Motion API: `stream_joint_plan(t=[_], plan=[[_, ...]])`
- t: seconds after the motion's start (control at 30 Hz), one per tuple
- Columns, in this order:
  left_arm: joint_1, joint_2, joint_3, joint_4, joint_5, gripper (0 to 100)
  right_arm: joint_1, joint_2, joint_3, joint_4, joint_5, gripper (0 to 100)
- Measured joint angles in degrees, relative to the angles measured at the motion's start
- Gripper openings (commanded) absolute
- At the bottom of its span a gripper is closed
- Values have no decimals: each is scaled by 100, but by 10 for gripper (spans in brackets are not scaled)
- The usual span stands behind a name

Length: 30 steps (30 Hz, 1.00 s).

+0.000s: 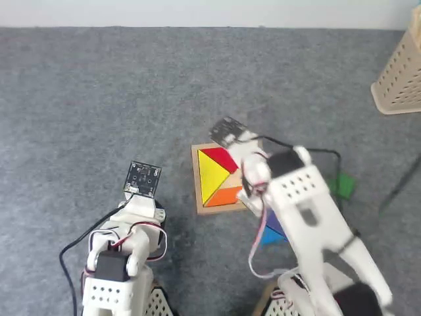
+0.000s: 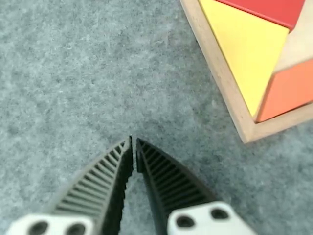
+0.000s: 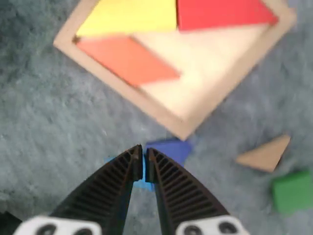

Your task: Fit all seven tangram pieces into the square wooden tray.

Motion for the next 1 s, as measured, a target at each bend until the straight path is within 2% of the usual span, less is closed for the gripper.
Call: stream_joint_plan(t=[0.17, 0.3, 0.43, 0.57, 0.7, 0.83, 1.0], plan=[[-9, 0, 0, 0, 0, 12, 431, -167, 651, 211, 299, 12], [0, 0, 0, 0, 0, 12, 422, 53, 1037, -105, 519, 102], [-9, 0, 0, 0, 0, 12, 35, 246, 1415, -396, 536, 172], [-9, 0, 0, 0, 0, 12, -246, 281, 1741, -818, 536, 166], [-9, 0, 0, 0, 0, 12, -229, 299, 1899, -1116, 519, 167], [-9, 0, 0, 0, 0, 12, 229, 299, 1934, -1257, 527, 167], [-9, 0, 0, 0, 0, 12, 1178, 299, 1934, -1415, 536, 167]])
